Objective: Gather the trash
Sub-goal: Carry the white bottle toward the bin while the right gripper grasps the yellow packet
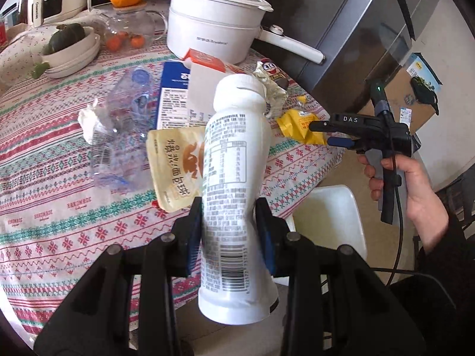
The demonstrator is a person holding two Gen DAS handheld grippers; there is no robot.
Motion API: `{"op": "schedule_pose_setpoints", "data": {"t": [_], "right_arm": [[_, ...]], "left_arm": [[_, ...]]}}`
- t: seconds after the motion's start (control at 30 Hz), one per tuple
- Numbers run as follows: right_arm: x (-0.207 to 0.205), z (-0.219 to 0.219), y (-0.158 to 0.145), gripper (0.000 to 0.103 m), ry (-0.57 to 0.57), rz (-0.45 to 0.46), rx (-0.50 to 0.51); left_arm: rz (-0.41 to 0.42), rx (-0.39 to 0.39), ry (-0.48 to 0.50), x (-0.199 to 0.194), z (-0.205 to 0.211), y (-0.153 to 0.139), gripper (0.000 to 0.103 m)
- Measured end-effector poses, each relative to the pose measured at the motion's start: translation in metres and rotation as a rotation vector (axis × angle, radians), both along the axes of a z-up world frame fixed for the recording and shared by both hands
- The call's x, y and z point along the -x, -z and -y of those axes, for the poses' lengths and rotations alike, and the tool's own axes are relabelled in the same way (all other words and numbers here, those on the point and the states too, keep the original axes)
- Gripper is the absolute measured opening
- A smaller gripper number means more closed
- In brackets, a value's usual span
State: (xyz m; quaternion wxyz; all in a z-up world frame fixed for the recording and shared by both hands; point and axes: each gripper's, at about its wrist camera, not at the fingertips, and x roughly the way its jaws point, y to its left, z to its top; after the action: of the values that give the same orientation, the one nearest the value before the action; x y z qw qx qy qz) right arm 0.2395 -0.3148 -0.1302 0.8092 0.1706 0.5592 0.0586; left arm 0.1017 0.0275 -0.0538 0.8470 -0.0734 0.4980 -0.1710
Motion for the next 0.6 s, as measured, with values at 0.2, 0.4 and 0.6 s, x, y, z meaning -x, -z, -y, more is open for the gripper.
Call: {"op": "schedule_pose_setpoints", "data": {"t": [0.2, 0.4, 0.6], "right_arm": [[-0.021, 0.000, 0.023, 0.072, 0.044, -0.003, -0.049], [-0.023, -0.015, 0.027, 0.052, -0.020, 0.015, -0.007], [-0.015, -0.019, 0.023, 0.028, -0.056, 0.021, 0.012]], "left_arm": [[0.022, -0.039, -0.061, -0.007, -0.015, 0.000, 0.037], [0.015, -0.034, -0.086, -0.007, -0.022, 0.002, 0.037], [0.024, -0.030, -0.079, -0.001, -0.019, -0.002, 0.037]]}}
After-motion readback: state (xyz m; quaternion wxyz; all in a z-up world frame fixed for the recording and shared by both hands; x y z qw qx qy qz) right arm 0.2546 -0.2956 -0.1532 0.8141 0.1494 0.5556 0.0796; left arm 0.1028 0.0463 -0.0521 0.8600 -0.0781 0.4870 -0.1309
